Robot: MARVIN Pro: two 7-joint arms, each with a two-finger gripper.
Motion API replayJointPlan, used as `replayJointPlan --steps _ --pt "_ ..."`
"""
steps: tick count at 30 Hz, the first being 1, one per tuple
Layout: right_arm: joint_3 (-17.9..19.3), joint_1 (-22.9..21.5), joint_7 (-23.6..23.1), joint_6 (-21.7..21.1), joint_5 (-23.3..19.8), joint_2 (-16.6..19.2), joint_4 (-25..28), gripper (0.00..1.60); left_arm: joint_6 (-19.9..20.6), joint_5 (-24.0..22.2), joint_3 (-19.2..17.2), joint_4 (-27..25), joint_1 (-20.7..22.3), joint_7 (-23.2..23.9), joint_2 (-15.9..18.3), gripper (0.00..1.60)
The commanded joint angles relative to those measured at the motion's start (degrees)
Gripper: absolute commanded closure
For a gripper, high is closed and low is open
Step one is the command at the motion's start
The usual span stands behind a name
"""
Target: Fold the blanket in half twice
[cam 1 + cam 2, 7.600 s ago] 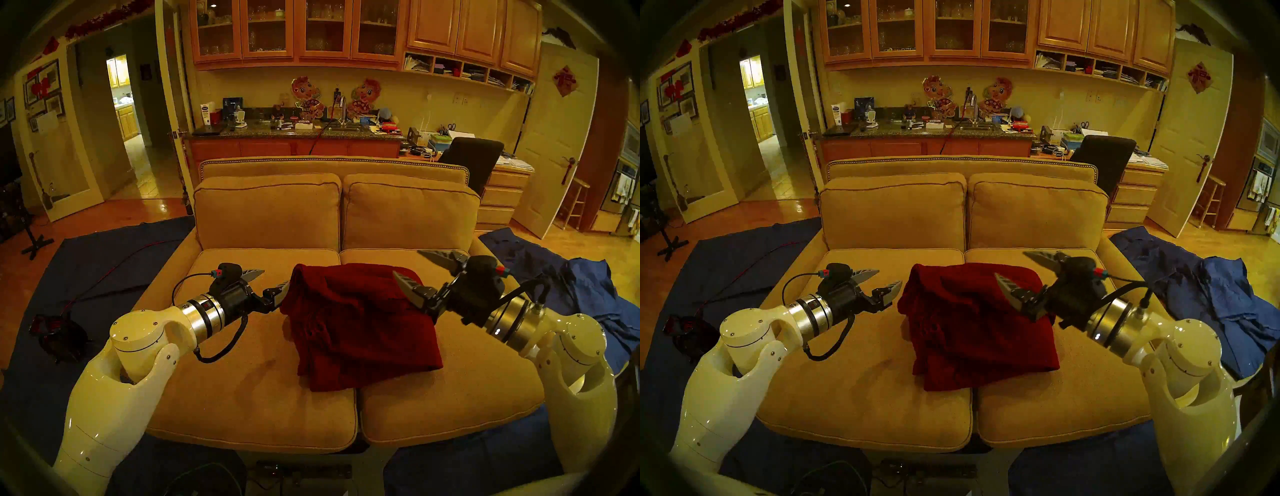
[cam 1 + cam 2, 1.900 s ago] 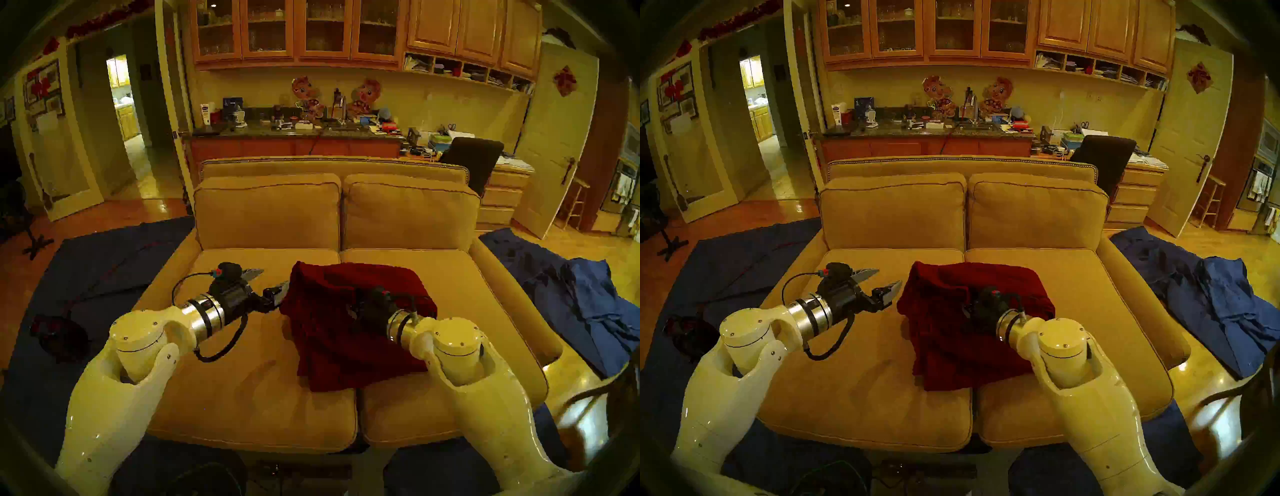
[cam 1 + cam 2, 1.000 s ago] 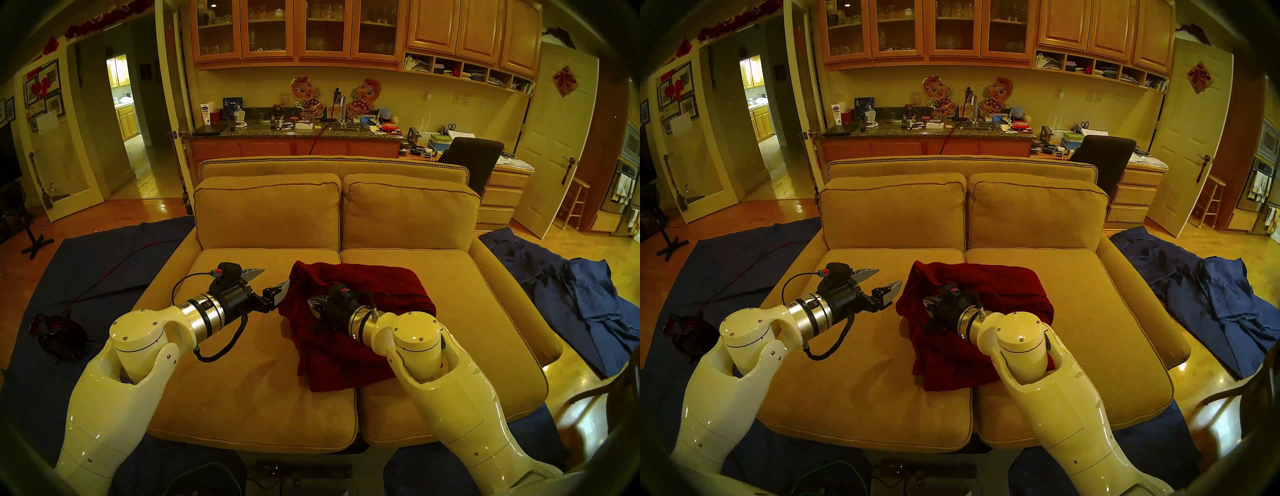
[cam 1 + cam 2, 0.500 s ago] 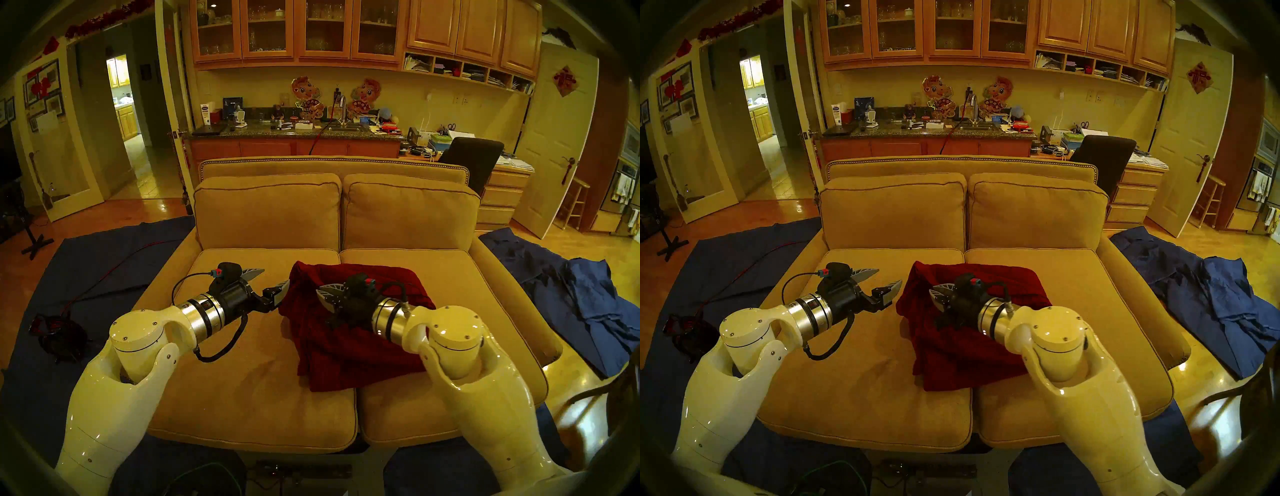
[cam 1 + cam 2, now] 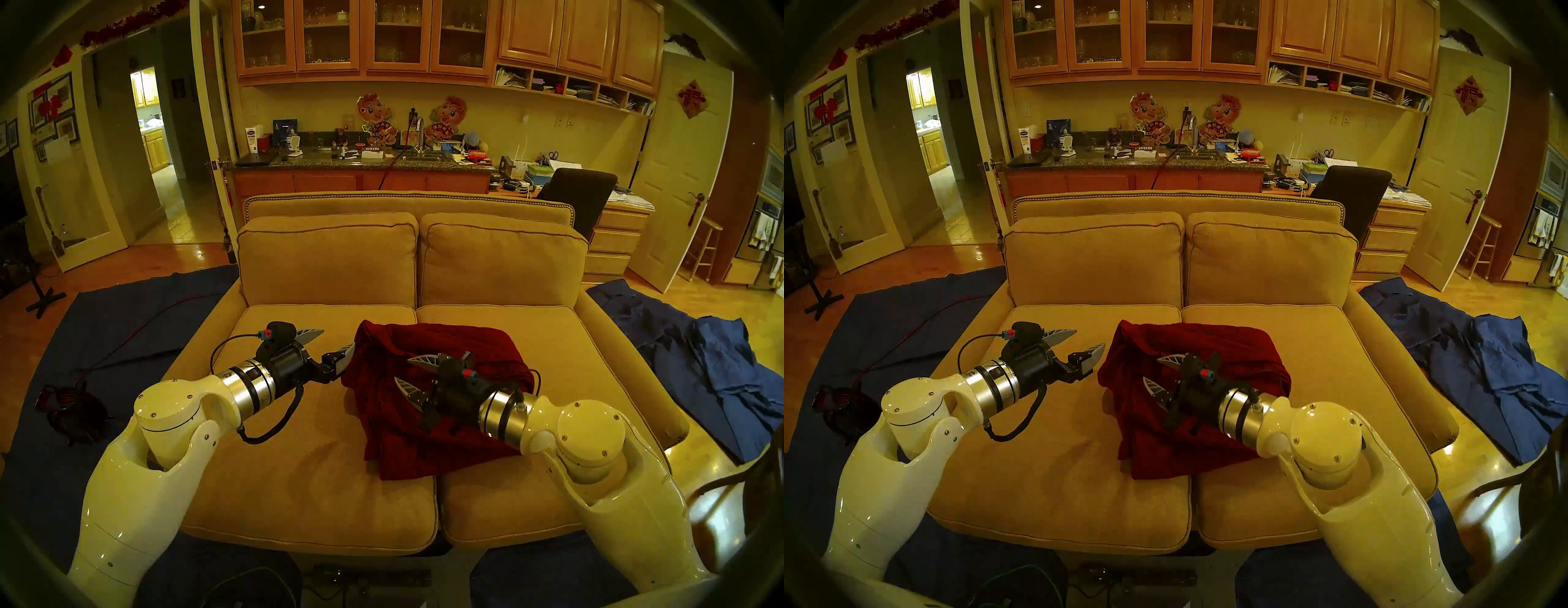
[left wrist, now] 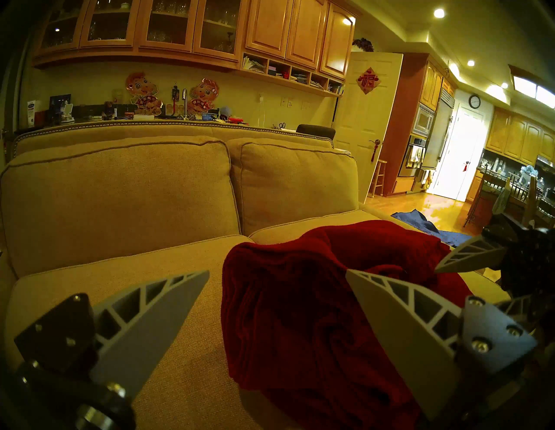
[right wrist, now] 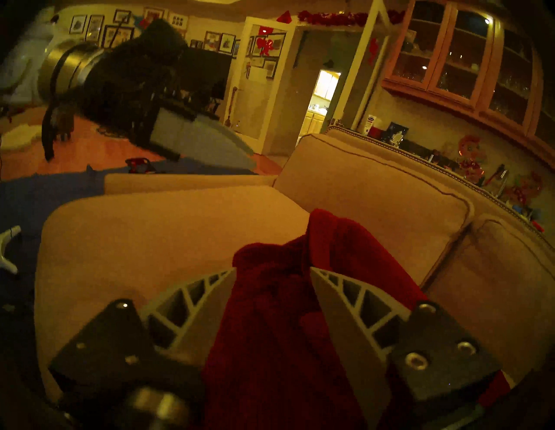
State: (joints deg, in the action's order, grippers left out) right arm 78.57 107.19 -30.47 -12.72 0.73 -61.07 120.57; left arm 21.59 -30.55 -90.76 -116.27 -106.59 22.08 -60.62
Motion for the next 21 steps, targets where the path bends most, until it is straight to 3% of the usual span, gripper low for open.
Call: replayJointPlan --steps 1,5,21 --pt "-1.5 -1.8 1.9 2.4 2.6 -1.0 -1.5 0.29 0.1 0.1 -0.2 -0.6 0.4 -0.1 0.1 0.00" --pt "-2.8 -3.6 2.6 2.3 3.6 -1.9 -2.6 0.06 0.1 0.1 -0.2 -0.6 0.4 -0.1 0.1 0.00" --pt "-4.4 -7.7 4.9 2.2 5.6 -4.4 -6.9 0.08 0.1 0.2 -0.2 -0.6 0.4 0.0 0.1 0.00"
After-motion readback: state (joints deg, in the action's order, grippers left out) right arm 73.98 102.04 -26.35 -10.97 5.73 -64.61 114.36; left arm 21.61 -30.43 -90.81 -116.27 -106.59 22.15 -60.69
